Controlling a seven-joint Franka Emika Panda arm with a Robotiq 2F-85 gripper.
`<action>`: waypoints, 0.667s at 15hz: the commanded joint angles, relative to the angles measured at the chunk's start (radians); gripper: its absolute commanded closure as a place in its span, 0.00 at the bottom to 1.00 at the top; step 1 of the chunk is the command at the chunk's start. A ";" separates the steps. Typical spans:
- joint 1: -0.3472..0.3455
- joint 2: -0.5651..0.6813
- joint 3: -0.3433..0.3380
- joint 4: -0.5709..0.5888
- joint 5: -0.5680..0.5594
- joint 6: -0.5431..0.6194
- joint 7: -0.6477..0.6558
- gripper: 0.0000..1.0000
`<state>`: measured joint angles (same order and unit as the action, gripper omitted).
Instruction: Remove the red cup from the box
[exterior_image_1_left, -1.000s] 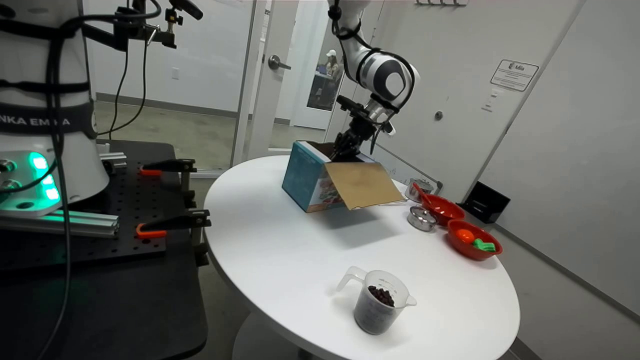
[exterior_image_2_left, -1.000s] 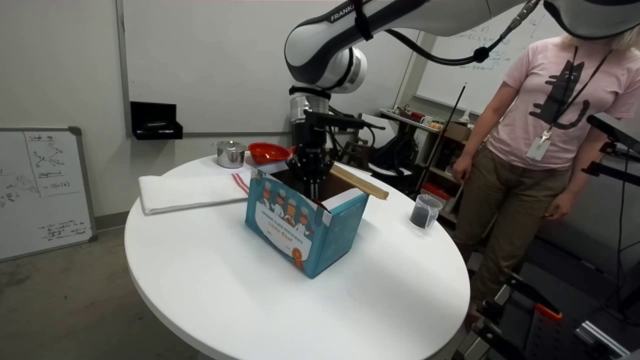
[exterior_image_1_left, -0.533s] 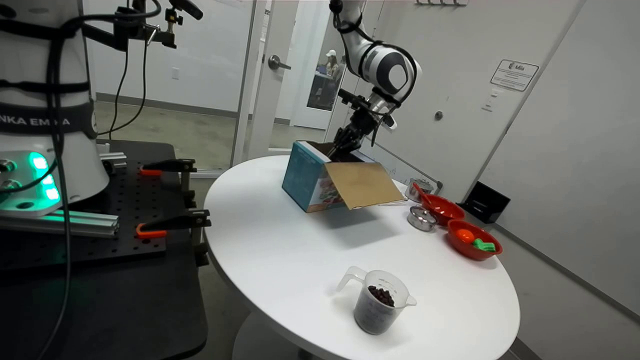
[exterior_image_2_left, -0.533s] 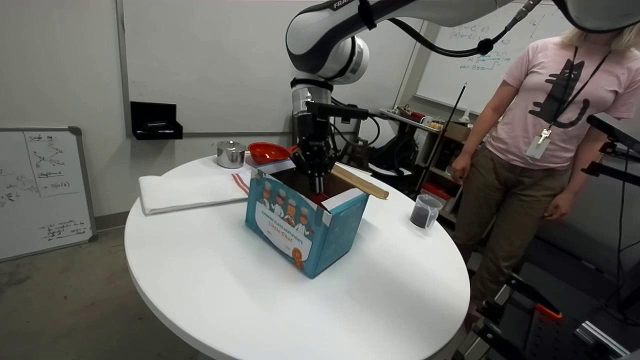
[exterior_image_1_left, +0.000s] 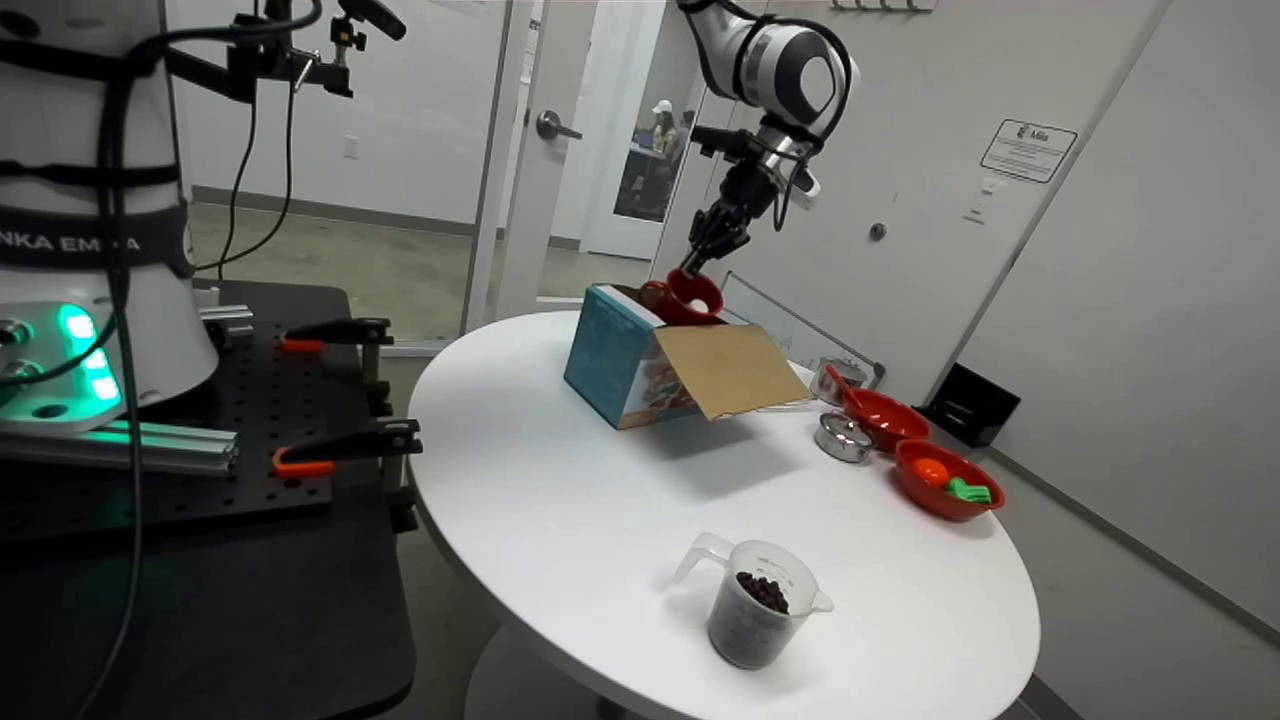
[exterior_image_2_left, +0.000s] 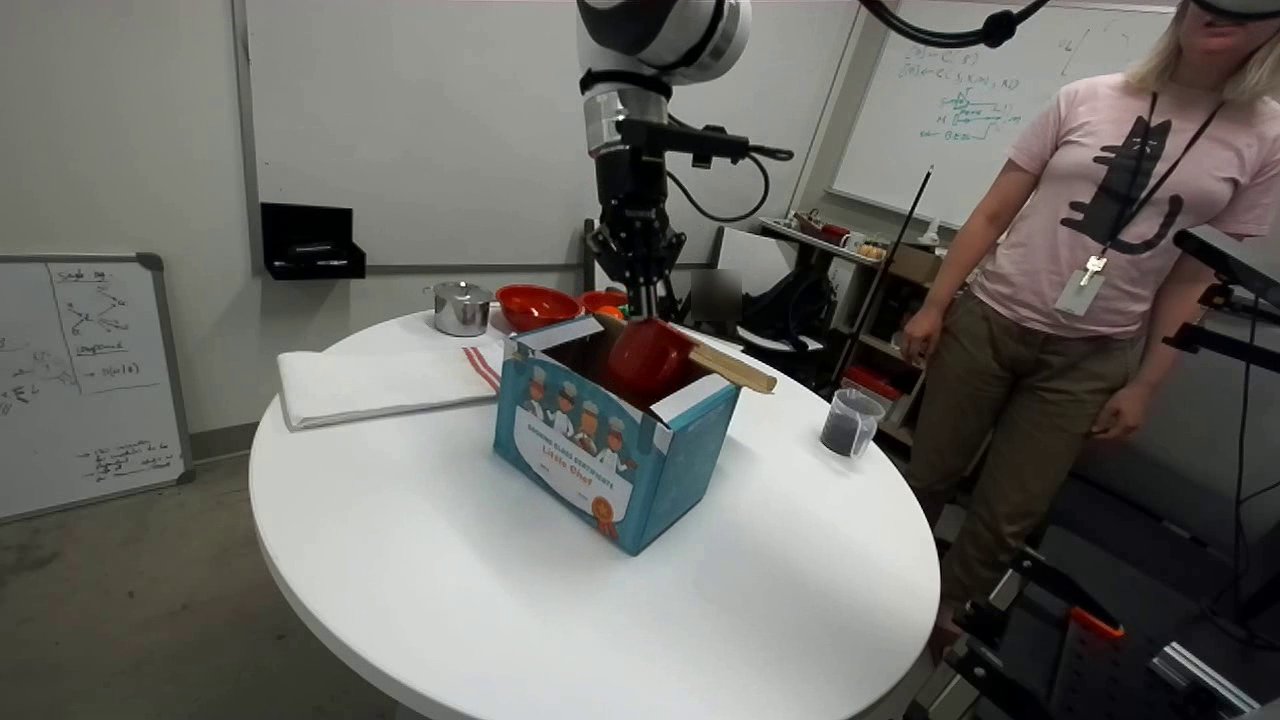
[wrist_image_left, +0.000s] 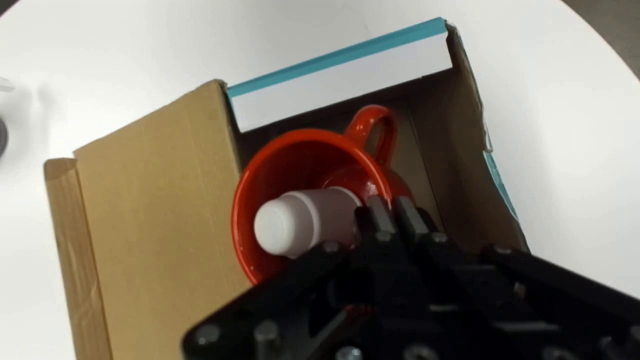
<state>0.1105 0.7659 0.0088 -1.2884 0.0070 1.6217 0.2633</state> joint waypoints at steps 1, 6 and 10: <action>0.040 -0.028 -0.019 0.041 -0.049 -0.077 0.038 0.98; 0.081 -0.112 -0.029 0.005 -0.084 -0.104 0.149 0.98; 0.097 -0.259 -0.054 -0.103 -0.092 -0.086 0.312 0.98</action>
<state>0.1899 0.6430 -0.0156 -1.2802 -0.0733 1.5405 0.4664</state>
